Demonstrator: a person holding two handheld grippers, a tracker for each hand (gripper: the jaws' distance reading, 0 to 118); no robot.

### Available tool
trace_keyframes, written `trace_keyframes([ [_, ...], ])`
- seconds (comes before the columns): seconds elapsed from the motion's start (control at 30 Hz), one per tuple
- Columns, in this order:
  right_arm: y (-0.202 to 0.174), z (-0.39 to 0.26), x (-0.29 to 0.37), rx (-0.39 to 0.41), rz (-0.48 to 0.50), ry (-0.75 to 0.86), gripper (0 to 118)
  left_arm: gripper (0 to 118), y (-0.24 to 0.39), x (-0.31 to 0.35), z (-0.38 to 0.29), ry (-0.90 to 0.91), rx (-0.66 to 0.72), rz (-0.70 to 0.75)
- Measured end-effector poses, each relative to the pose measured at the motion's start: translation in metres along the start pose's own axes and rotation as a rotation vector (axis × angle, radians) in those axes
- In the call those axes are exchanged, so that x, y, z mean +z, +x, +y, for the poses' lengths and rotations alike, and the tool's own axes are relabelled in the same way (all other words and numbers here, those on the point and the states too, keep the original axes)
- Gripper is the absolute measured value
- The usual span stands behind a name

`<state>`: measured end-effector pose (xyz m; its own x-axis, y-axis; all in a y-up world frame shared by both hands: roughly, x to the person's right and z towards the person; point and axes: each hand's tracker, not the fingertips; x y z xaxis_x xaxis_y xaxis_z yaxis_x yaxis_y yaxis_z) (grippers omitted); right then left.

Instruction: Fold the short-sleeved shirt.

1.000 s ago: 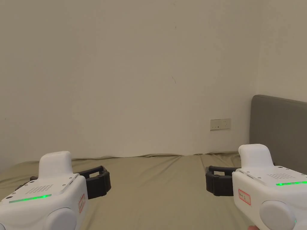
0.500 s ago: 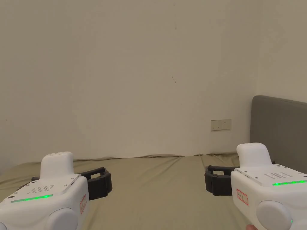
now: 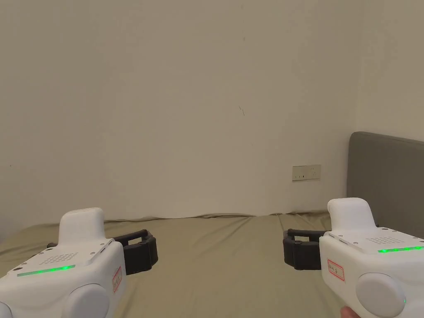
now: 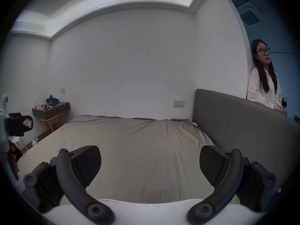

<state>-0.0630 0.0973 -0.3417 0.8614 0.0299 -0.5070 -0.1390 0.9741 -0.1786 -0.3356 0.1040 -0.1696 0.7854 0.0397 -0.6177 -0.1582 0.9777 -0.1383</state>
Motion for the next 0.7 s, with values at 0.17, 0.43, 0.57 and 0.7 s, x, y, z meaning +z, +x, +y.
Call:
trace_keyframes([
  [0.17, -0.0005, 0.0006, -0.0011, -0.008, 0.016, -0.006, 118, 118, 0.0008, 0.0001, 0.0005, 0.002, -0.007, 0.002],
  [0.43, -0.002, 0.0003, -0.0041, -0.009, 0.025, -0.022, 118, 118, 0.0015, -0.0026, -0.0021, -0.014, -0.007, 0.0],
  [0.57, -0.0021, 0.0013, -0.0037, -0.01, 0.028, -0.019, 118, 118, 0.0015, -0.0045, -0.0023, -0.023, -0.007, -0.003],
  [0.7, -0.0007, 0.0017, -0.0035, -0.019, 0.03, -0.017, 118, 118, 0.0027, -0.0041, -0.0017, -0.024, -0.01, -0.008],
])
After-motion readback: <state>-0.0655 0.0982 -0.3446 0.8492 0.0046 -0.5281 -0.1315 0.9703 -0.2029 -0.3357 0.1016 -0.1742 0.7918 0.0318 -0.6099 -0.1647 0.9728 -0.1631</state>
